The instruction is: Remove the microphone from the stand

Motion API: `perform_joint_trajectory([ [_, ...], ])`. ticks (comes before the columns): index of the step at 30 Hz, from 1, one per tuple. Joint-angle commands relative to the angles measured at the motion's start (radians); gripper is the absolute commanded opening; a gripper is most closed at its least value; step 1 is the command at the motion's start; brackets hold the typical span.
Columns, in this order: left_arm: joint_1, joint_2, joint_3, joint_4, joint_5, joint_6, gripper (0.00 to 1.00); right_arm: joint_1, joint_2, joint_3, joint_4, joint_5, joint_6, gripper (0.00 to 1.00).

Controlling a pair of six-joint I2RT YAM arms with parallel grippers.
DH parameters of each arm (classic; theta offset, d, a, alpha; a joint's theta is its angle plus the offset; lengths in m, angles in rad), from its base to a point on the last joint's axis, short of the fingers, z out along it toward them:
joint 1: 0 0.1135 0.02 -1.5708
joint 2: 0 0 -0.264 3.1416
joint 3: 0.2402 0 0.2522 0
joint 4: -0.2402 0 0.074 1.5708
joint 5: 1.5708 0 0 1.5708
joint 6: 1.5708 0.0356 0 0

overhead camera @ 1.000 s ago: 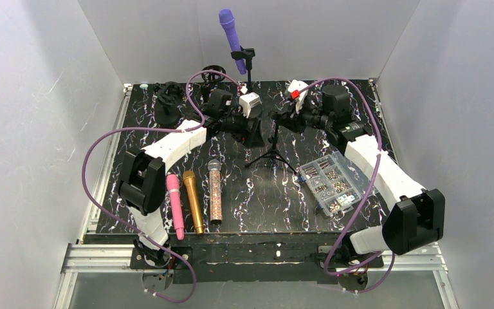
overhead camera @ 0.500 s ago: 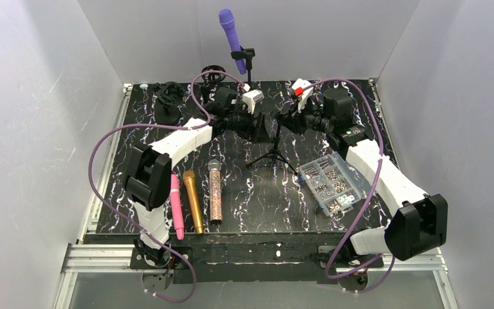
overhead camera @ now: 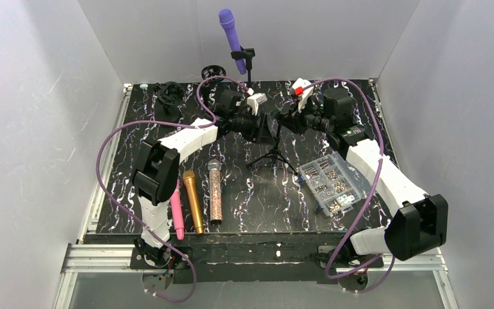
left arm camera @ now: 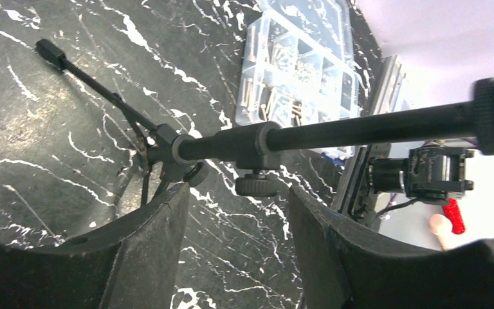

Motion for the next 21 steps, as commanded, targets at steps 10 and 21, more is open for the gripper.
perform_joint_trajectory([
  [10, -0.003, 0.024, 0.064, 0.022, 0.101, -0.045, 0.46, -0.013, 0.042, -0.084, -0.409, 0.096, 0.018, 0.01],
  [21, -0.003, 0.045, 0.081, 0.031, 0.082, -0.041, 0.41, -0.013, 0.038, -0.085, -0.412, 0.093, 0.019, 0.01],
])
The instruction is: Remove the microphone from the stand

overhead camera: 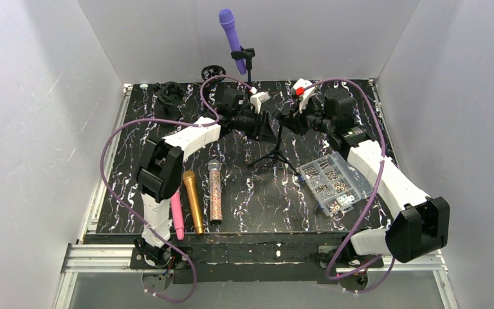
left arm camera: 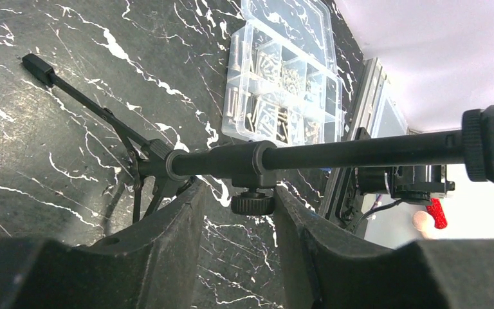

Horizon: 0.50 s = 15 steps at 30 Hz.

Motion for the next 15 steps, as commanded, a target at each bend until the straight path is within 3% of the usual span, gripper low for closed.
perform_joint_trajectory([
  [1, -0.002, 0.002, 0.036, -0.003, 0.027, -0.001, 0.39, -0.013, 0.056, -0.084, -0.384, 0.073, 0.019, 0.01],
  [10, -0.002, 0.007, 0.023, 0.046, 0.059, -0.109, 0.02, -0.013, 0.045, -0.087, -0.381, 0.08, 0.015, 0.01],
  [15, 0.01, 0.023, 0.025, 0.108, 0.092, -0.283, 0.0, -0.013, 0.028, -0.098, -0.377, 0.087, 0.006, 0.01],
])
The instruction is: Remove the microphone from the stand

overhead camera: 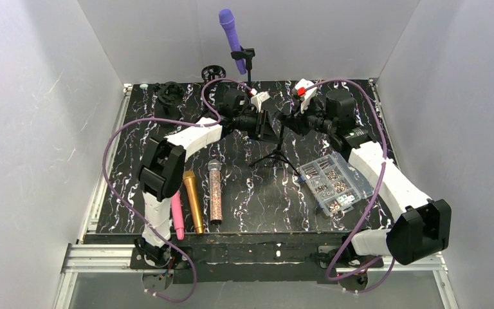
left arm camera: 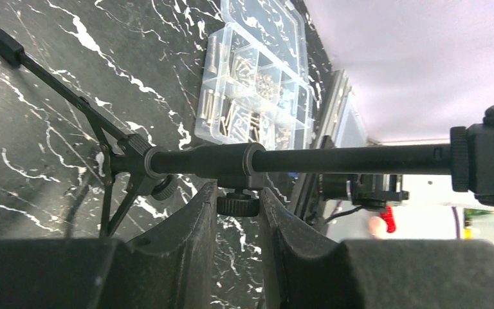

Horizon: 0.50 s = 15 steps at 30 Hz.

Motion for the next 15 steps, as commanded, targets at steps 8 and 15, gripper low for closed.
perform_joint_trajectory([
  [8, 0.031, 0.046, 0.004, 0.175, 0.115, -0.385, 0.0, -0.011, 0.018, -0.122, -0.363, 0.074, -0.001, 0.01],
  [15, 0.049, 0.08, -0.017, 0.23, 0.095, -0.542, 0.0, -0.011, 0.019, -0.128, -0.358, 0.063, 0.005, 0.01],
])
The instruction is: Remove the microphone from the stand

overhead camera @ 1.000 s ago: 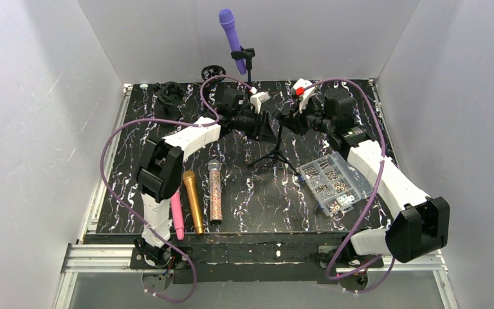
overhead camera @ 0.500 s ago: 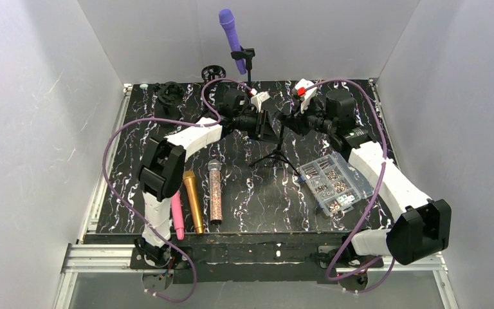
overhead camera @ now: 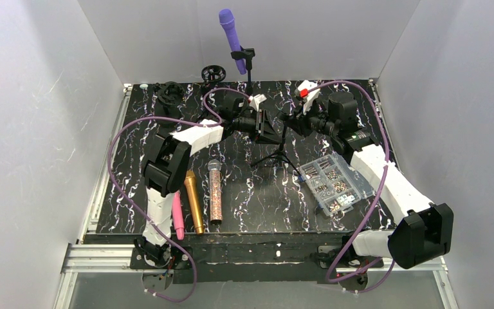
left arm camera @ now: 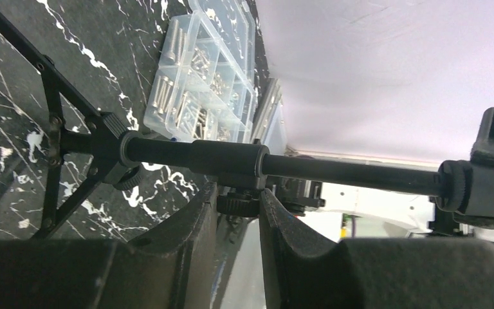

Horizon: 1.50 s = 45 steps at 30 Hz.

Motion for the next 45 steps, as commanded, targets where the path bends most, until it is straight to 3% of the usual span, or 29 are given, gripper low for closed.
perform_joint_trajectory([
  [1, 0.03, 0.009, -0.005, 0.081, -0.019, -0.188, 0.0, -0.005, 0.052, -0.096, -0.368, 0.042, 0.004, 0.01],
  [7, 0.039, 0.012, -0.023, 0.095, -0.032, -0.248, 0.0, -0.005, 0.045, -0.102, -0.365, 0.047, 0.004, 0.01],
  [21, 0.06, -0.038, -0.049, 0.064, -0.024, -0.222, 0.55, -0.005, 0.042, -0.089, -0.371, 0.064, -0.002, 0.01],
  [29, 0.079, -0.091, -0.053, -0.024, -0.025, -0.142, 0.72, -0.005, 0.057, -0.079, -0.379, 0.063, -0.002, 0.01],
  [45, 0.092, -0.219, -0.055, -0.307, -0.056, 0.147, 0.77, -0.005, 0.141, -0.052, -0.407, 0.203, 0.029, 0.01],
])
